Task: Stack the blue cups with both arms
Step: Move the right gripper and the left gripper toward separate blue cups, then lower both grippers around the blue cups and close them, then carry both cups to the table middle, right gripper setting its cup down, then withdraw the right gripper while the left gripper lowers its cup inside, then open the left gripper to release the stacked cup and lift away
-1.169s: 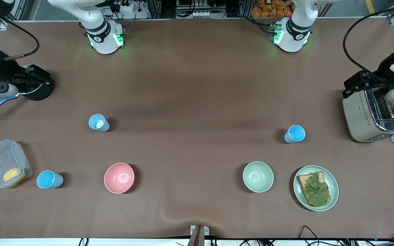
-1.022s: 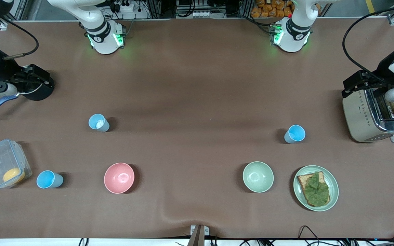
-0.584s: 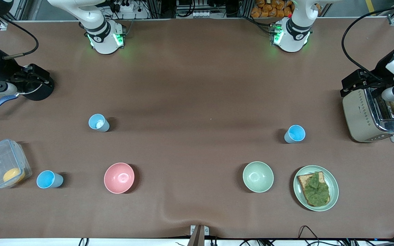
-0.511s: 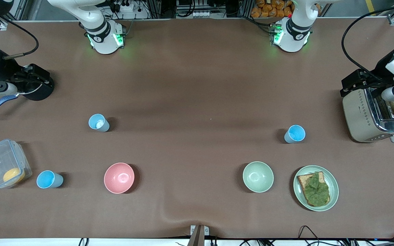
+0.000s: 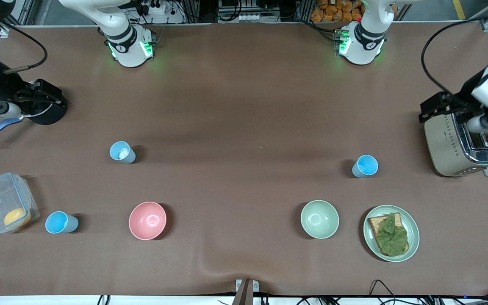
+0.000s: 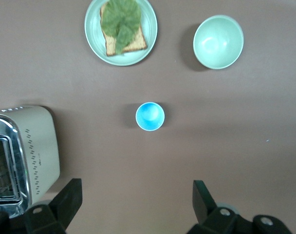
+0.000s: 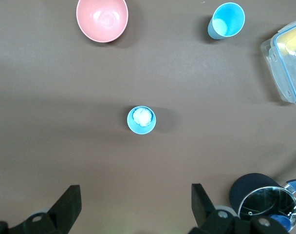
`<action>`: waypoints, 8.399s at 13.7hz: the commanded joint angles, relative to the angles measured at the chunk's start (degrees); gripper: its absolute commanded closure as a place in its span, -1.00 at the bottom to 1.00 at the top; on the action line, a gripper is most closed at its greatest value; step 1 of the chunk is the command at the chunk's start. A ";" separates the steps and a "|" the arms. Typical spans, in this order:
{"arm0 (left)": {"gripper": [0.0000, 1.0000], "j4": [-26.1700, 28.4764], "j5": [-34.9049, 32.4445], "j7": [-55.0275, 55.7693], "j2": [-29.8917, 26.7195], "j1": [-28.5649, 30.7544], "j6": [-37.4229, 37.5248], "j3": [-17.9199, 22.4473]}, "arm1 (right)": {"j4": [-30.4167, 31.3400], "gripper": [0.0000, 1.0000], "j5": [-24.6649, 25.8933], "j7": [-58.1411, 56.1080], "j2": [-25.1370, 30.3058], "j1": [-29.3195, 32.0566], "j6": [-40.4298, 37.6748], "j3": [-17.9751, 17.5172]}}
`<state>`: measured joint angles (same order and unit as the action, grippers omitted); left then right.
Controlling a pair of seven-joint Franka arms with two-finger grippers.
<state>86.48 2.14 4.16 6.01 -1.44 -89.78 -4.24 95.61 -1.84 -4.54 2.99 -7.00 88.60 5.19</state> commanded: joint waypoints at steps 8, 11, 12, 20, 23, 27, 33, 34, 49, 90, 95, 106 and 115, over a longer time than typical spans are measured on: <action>-1.00 13.59 0.50 1.03 4.89 -0.06 -8.98 -0.15 | 5.63 -1.00 -1.32 0.85 -2.27 0.67 4.81 -0.36; -1.00 20.82 0.50 0.32 5.50 0.21 -18.83 -0.15 | 13.95 -1.00 -1.32 0.41 -3.60 0.58 13.49 -0.44; -1.00 21.44 0.50 0.15 7.16 0.30 -21.29 -0.15 | 17.55 -1.00 -1.32 0.15 -3.69 0.76 17.27 -0.44; -1.00 20.84 0.50 0.06 17.10 -0.23 -31.77 -0.15 | 23.48 -0.96 -1.41 -1.77 -14.57 3.56 30.65 -0.53; -1.00 20.83 0.50 -0.03 19.38 0.38 -33.70 -0.15 | 23.48 -0.88 -4.03 -7.06 -18.97 5.85 33.38 -0.53; -1.00 20.83 0.41 -0.12 21.93 0.38 -35.55 -0.15 | 23.30 -0.83 -7.37 -7.24 -23.46 5.86 36.02 -0.53; 1.00 20.75 0.50 0.15 24.14 0.03 -36.35 -0.15 | 22.60 0.58 -7.47 -7.24 -25.66 5.24 37.17 -0.80; 1.00 20.75 0.50 0.06 24.14 0.21 -36.35 -0.15 | 21.73 0.76 -7.47 -6.89 -25.66 4.81 36.73 -0.80; 1.00 18.38 1.29 0.06 20.62 0.47 -37.49 -0.15 | 4.33 1.00 -8.00 12.68 -25.31 -15.21 20.38 -0.88; 1.00 13.55 -1.70 41.53 17.36 -18.77 -29.58 -18.87 | -16.08 -1.00 -8.62 16.63 -10.84 -19.83 2.02 4.56; 1.00 12.13 -5.91 46.72 21.50 -22.82 -30.11 -18.61 | -13.70 -1.00 -4.77 1.39 -2.82 -9.18 -7.30 6.41; 1.00 10.46 -6.53 46.99 25.10 -24.05 -31.16 -18.43 | -4.29 -1.00 1.32 -3.54 1.58 -5.04 -4.58 6.06; -1.00 4.58 -9.52 47.00 21.52 -19.59 -29.50 -17.03 | -5.43 -1.00 -0.62 -3.81 2.29 -3.37 -4.58 4.13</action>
<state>92.00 -5.46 50.95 30.37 -24.29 -121.19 -21.66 89.55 -1.64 -7.42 4.09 -12.70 83.62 11.44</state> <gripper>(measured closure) 0.207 0.000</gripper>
